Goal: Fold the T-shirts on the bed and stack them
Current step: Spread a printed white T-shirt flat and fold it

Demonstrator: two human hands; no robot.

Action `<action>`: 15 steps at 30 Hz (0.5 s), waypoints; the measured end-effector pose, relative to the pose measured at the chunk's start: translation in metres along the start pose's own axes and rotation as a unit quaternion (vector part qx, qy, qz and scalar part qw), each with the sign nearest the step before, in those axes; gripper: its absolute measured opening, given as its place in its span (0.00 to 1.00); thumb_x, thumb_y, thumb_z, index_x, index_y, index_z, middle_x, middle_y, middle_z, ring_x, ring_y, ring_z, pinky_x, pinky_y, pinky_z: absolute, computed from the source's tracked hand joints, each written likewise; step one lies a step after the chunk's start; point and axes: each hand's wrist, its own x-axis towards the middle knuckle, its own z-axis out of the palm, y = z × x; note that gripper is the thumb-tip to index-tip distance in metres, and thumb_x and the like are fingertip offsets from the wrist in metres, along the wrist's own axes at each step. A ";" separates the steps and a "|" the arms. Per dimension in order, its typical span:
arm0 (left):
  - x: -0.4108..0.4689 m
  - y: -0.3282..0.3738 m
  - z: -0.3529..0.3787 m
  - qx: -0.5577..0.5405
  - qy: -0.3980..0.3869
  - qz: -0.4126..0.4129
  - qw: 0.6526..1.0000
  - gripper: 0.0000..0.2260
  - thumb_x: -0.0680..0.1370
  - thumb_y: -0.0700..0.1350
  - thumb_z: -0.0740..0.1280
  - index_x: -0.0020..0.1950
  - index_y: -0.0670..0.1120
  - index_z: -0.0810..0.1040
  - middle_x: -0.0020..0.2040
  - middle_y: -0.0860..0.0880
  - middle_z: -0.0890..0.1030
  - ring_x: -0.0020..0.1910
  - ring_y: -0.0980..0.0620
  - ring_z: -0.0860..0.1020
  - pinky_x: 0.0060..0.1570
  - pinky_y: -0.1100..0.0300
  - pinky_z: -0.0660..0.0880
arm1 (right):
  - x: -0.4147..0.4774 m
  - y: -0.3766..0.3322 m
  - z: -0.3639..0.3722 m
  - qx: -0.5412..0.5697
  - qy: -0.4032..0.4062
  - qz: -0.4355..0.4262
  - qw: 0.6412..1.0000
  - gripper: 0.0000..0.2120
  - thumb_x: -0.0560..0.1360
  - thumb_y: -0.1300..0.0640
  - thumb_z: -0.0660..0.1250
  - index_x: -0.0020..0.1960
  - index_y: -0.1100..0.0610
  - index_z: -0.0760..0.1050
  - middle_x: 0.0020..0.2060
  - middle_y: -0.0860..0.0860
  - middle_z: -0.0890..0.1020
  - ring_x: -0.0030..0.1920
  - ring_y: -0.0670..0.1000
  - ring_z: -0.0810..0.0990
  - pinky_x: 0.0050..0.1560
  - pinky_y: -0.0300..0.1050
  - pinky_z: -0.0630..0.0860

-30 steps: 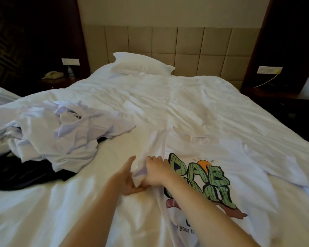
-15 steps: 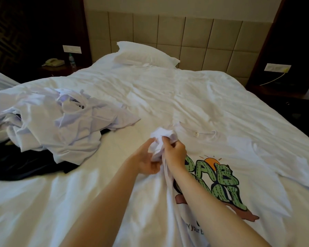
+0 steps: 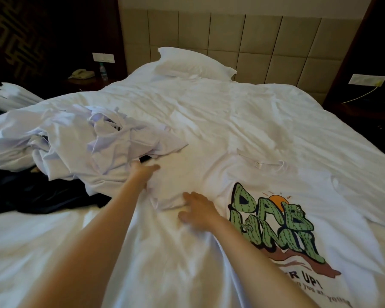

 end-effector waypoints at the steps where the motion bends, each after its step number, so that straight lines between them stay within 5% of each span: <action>1: -0.002 -0.011 0.001 0.026 -0.008 -0.008 1.000 0.28 0.71 0.42 0.74 0.66 0.39 0.67 0.57 0.41 0.75 0.58 0.40 0.75 0.57 0.45 0.75 | -0.001 0.000 -0.001 0.020 0.004 0.001 1.000 0.27 0.77 0.52 0.61 0.73 0.57 0.59 0.66 0.56 0.68 0.68 0.56 0.65 0.63 0.48 0.63; 3: -0.018 -0.030 0.002 0.021 0.015 -0.009 1.000 0.28 0.72 0.41 0.73 0.67 0.35 0.65 0.59 0.39 0.75 0.56 0.40 0.75 0.55 0.51 0.74 | -0.009 0.001 -0.005 0.083 0.019 0.004 0.996 0.28 0.78 0.54 0.60 0.75 0.56 0.56 0.72 0.55 0.62 0.73 0.54 0.60 0.69 0.46 0.60; 5: -0.038 -0.047 0.003 -0.019 0.029 -0.029 0.999 0.22 0.73 0.41 0.71 0.63 0.33 0.70 0.50 0.39 0.78 0.46 0.42 0.78 0.46 0.54 0.73 | -0.022 0.005 -0.009 0.142 0.038 0.011 0.989 0.27 0.79 0.57 0.59 0.76 0.55 0.56 0.74 0.53 0.59 0.74 0.52 0.58 0.72 0.45 0.57; 9: -0.099 -0.069 0.017 -0.124 -0.100 -0.091 0.983 0.07 0.76 0.40 0.68 0.42 0.37 0.77 0.28 0.45 0.80 0.24 0.55 0.77 0.27 0.65 0.75 | -0.063 0.015 -0.010 0.202 0.079 0.047 0.975 0.23 0.79 0.60 0.58 0.73 0.54 0.61 0.72 0.50 0.62 0.71 0.50 0.63 0.67 0.41 0.61; 15: -0.191 -0.071 0.047 -0.081 -0.240 -0.106 0.961 0.08 0.76 0.42 0.68 0.41 0.39 0.77 0.33 0.45 0.79 0.26 0.56 0.77 0.28 0.67 0.76 | -0.124 0.028 -0.012 0.228 0.167 0.100 0.954 0.21 0.77 0.70 0.54 0.66 0.55 0.70 0.65 0.50 0.68 0.64 0.50 0.69 0.59 0.39 0.70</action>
